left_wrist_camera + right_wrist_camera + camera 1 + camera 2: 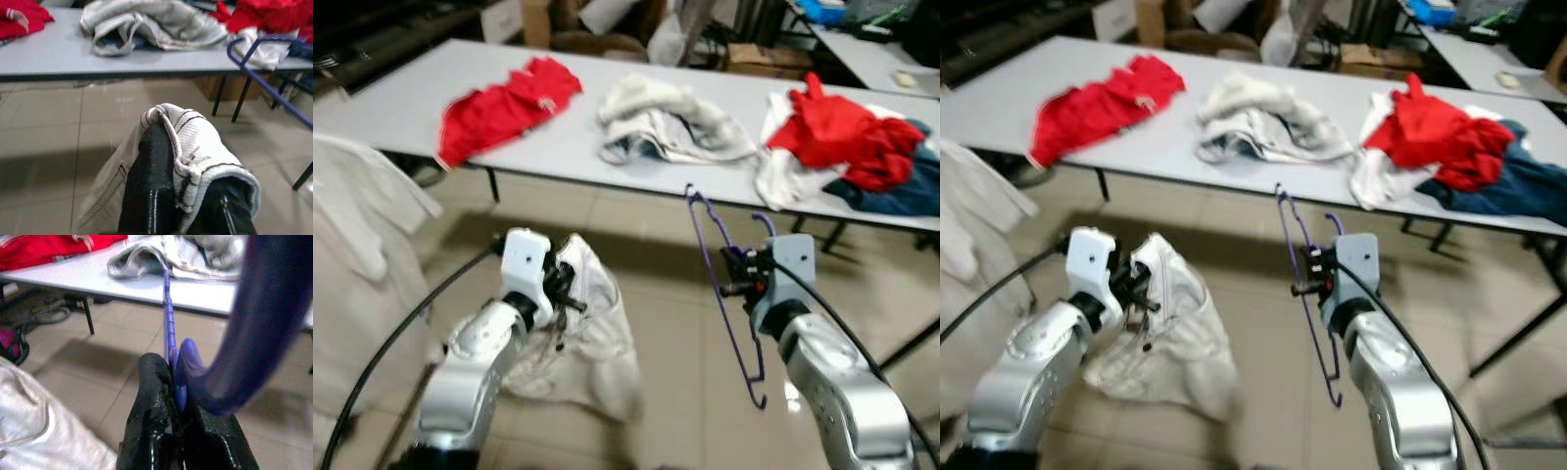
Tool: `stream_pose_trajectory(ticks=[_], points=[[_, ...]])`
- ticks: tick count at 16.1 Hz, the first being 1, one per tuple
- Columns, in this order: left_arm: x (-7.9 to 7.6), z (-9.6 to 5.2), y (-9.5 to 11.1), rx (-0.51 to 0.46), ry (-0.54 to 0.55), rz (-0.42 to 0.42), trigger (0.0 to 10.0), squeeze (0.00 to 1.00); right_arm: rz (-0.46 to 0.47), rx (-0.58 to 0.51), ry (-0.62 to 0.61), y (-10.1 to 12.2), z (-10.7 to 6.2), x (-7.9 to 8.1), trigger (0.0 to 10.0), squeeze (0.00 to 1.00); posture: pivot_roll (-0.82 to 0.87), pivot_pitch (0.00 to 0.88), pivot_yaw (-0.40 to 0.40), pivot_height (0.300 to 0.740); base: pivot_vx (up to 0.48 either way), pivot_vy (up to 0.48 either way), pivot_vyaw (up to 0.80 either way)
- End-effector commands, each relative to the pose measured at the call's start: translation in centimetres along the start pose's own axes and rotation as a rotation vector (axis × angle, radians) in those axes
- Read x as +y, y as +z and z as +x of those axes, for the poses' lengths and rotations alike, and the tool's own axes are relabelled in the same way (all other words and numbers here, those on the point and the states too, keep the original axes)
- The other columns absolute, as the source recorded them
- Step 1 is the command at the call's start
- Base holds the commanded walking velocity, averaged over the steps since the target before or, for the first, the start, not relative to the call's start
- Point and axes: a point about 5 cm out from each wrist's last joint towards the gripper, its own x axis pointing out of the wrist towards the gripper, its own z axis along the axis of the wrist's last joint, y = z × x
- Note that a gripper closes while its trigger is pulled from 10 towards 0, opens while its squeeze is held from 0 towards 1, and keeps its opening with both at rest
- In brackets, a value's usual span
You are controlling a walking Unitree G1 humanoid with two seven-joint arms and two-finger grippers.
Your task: Hang hanger
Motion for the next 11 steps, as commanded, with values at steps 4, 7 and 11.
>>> stream_pose_trajectory(ticks=[4, 7, 11], points=[[0.34, 0.55, 1.86, -0.063, -0.016, 0.056, 10.0, 0.0, 0.067, -0.005, -0.06, -0.38, -0.03, -0.5, 10.0, 0.0, -0.05, 0.009, -0.018, 0.74, 0.0, -0.4, 0.0], [0.56, 0.42, 2.03, -0.058, -0.023, 0.068, 10.0, 0.0, 0.087, -0.001, -0.089, -0.67, -0.1, -0.76, 10.0, 0.0, -0.04, 0.02, -0.015, 0.74, 0.0, -0.401, 0.0], [0.39, 0.41, 2.1, -0.058, -0.036, 0.059, 10.0, 0.0, 0.07, 0.004, -0.073, -0.56, -0.16, -0.68, 10.0, 0.0, -0.04, 0.045, -0.003, 0.74, 0.0, -0.195, 0.0]])
